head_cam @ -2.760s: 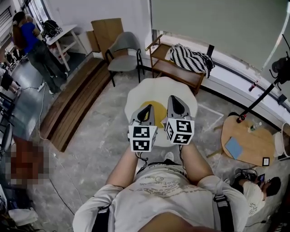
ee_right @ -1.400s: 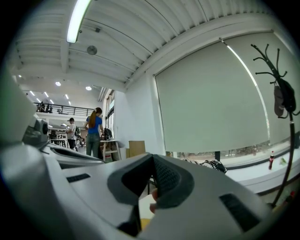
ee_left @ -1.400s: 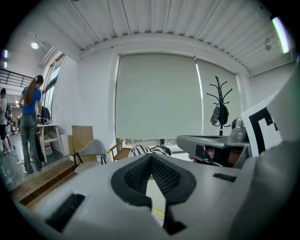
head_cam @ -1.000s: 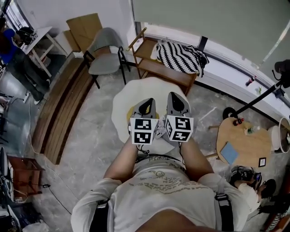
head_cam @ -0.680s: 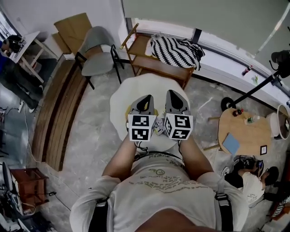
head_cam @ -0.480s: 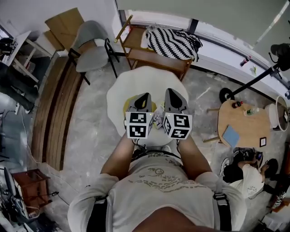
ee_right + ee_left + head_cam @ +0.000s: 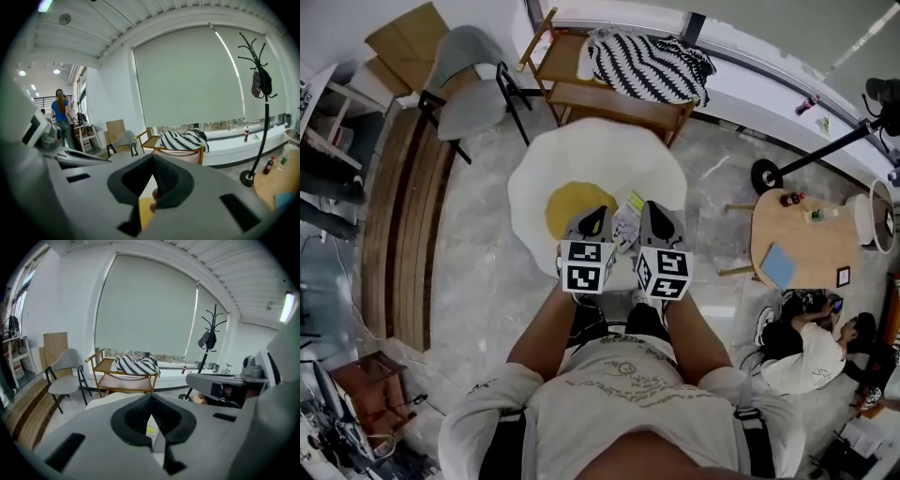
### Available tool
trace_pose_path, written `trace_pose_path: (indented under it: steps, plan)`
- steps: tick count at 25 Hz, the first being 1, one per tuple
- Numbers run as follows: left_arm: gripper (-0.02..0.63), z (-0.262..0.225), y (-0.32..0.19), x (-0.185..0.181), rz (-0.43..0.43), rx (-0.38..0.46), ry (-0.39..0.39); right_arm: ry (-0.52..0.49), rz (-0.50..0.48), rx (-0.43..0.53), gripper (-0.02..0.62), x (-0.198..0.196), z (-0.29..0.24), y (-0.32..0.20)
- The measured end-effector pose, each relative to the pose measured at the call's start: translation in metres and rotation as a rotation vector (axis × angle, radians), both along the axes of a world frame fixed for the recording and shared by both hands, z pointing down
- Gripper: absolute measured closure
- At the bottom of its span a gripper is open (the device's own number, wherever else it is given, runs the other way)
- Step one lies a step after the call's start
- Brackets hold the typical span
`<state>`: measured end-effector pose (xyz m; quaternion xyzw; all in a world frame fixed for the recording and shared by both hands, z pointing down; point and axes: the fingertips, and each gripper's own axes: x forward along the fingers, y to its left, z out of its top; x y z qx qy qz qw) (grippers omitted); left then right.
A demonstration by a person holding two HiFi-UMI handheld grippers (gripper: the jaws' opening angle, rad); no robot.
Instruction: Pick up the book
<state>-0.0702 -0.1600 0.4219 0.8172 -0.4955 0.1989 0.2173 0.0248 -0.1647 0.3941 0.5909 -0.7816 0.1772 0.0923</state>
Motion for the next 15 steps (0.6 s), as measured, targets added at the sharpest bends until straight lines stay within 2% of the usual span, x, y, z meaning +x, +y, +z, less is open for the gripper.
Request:
trace_pose_path:
  steps: [6, 11, 15]
  plan:
    - [0.594, 0.066, 0.005, 0.006, 0.023, -0.091, 0.007, 0.008, 0.02, -0.092, 0.571, 0.007, 0.062, 0.002]
    - [0.594, 0.131, 0.013, 0.019, 0.073, -0.157, 0.007, 0.038, 0.06, -0.183, 0.571, 0.023, 0.127, 0.011]
    - [0.594, 0.177, 0.016, 0.023, 0.086, -0.218, 0.042, 0.032, 0.081, -0.241, 0.571, 0.03, 0.18, 0.02]
